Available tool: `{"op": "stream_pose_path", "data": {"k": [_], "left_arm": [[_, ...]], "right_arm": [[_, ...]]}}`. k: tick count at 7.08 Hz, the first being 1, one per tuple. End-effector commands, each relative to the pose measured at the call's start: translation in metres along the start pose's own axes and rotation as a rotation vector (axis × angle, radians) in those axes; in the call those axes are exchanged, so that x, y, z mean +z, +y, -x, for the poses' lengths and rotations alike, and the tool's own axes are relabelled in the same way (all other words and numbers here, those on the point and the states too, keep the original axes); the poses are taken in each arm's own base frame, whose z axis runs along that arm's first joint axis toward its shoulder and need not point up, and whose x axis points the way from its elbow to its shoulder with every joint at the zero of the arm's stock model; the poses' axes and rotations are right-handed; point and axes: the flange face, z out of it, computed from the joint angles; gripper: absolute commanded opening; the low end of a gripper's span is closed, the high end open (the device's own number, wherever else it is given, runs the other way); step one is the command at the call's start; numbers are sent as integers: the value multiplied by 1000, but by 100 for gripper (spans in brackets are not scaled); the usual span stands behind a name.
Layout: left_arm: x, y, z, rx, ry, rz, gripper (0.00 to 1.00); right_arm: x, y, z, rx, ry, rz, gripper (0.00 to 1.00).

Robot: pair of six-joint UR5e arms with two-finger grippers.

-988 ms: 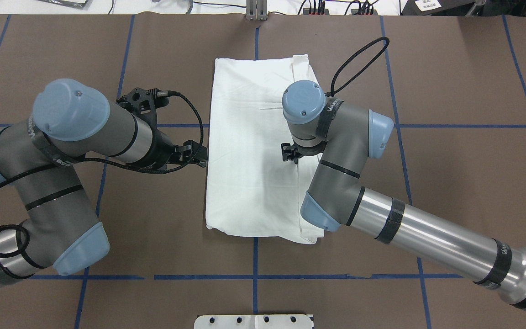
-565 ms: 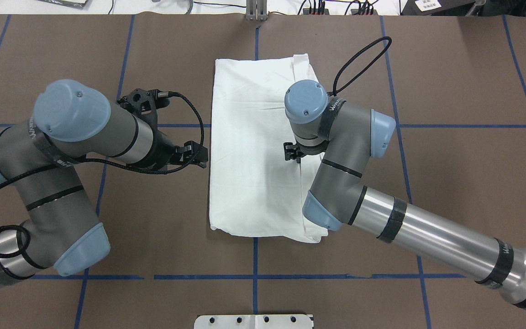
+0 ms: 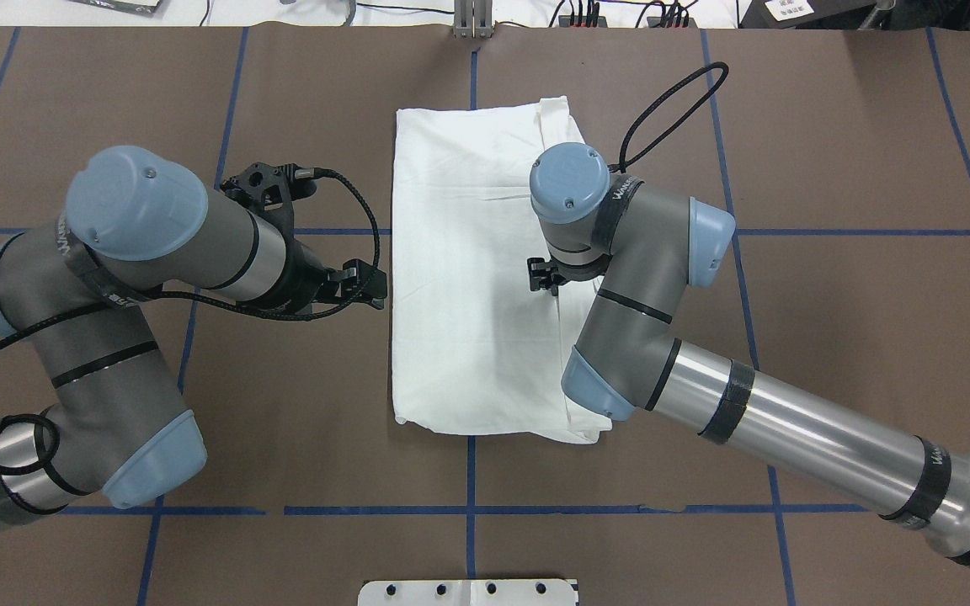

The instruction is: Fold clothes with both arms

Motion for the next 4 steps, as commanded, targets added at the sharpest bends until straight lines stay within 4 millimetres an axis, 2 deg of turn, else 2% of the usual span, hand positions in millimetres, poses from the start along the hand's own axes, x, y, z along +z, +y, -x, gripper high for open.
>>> {"op": "stream_pose_path", "data": {"k": [1,4], "left_arm": [[1,1,0,1,0,1,100],[3,4,-2,3,0,8,100]], "right_arm": [[-3,-3,-4,5,-1,-5,100],[0,-1,-11,8,3,-3,100]]}}
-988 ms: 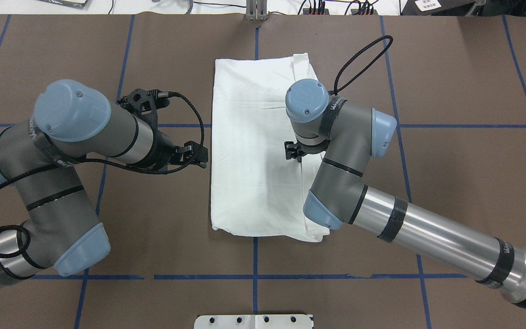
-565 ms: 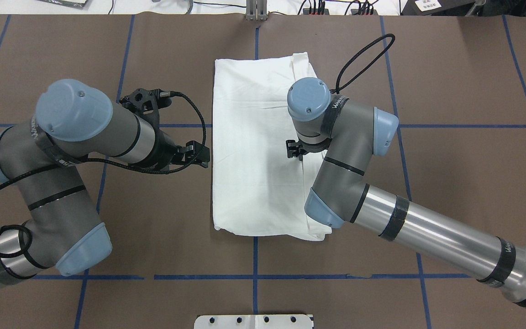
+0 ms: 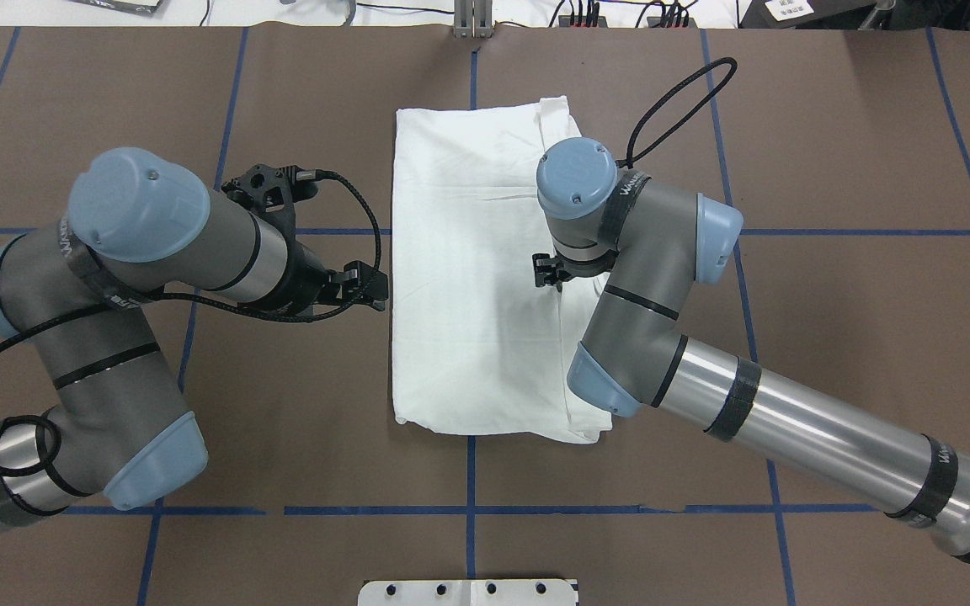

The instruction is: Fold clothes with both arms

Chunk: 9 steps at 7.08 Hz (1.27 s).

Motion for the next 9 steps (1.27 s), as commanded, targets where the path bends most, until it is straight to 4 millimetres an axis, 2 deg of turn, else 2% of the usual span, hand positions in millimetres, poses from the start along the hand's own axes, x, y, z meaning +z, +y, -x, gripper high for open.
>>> {"op": "stream_pose_path", "data": {"k": [1,2,4,7,8,9], "left_arm": [[2,2,-1,1,-1,5,100],[3,3,0,1,-3,7,100],[4,3,0,0,-4,7,100],[6,9,-4,-6,0,17,100],[6,9,-8,-10,4,17,100],[5,9,-11,-9,10,16,100]], "right_arm": [[3,1,-4,2,4,2,100],[3,0,-6,5,8,0,100],[3,-6,-25,11,17,-9,100],[19,11,-78,2,46,-7,100],[9,11,-99,-40,40,-23,100],[-1,14,-111,-58,27,-35,100]]}}
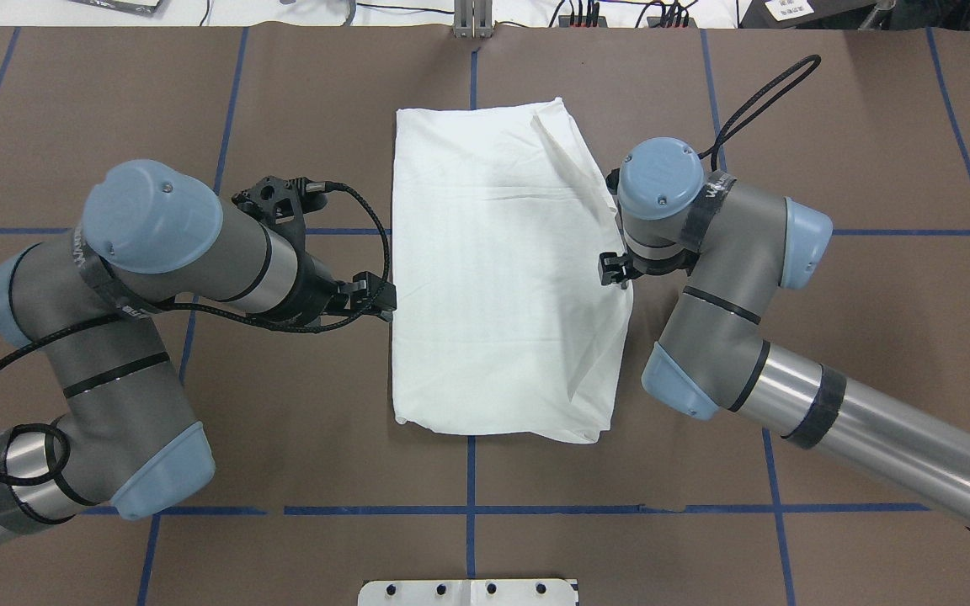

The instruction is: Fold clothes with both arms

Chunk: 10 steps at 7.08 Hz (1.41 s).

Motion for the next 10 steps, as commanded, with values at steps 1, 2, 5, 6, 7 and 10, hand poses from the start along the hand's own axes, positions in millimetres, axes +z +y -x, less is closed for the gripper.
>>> {"op": "stream_pose_path", "data": {"k": [1,2,5,6,7,10], "left_arm": [[-1,1,-4,-4,7,1,100],[-1,1,-4,-5,6,1,100],[-4,1,-5,-4,11,-2,100],[-3,2,-5,-2,11,0,100],[-2,2,-4,-3,8,0,100],[8,10,0,-1,-5,20,100]], "right_arm": [[-17,5,-22,-28,-23,-22,100],[-34,7,-20,-33,-48,-42,100],[-46,20,4,-45,-98,-43,100],[-41,37,23,-52,-108,-30,100],[-39,56,41,-54,-119,-19,100],[-27,88,60,-75,-108,6,100]]}}
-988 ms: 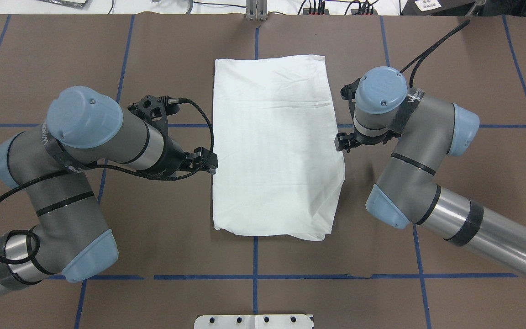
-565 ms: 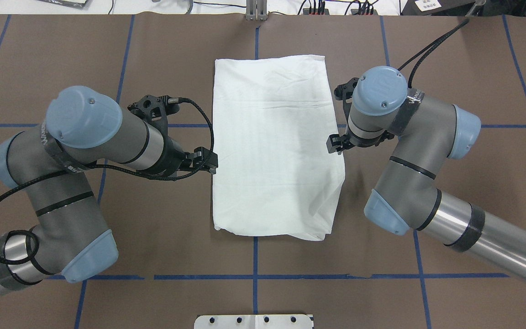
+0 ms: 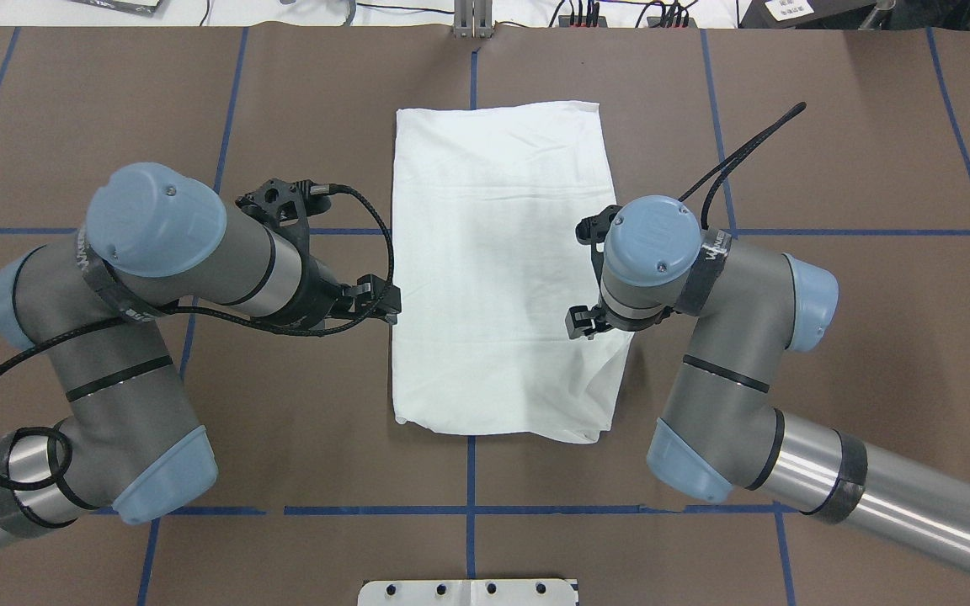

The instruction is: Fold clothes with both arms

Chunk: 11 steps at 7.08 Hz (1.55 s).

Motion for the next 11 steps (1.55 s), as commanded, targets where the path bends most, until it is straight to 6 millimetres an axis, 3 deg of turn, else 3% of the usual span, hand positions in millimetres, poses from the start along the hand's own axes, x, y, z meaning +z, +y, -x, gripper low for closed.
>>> {"op": "stream_pose_path", "data": {"k": [1,3,5,7,10,11], "left_arm": [[9,8,1,3,-10,17,100],[10,10,1,3,-12,18,100],[10,10,-2,-1,-8,19,100],[14,17,-3,-3,-9,31,100],[69,85,-18,-119,-17,116,100],[81,83,-19,-163,-42,104,100]], "right_arm": [[11,18,1,-4,14,24,100],[13,35,-19,6,58,62,100],[-24,63,-44,16,93,98,100],[-25,70,-38,4,93,104,100],[-43,63,-17,38,-49,15,100],[-51,62,-15,55,-77,-3,100]]}}
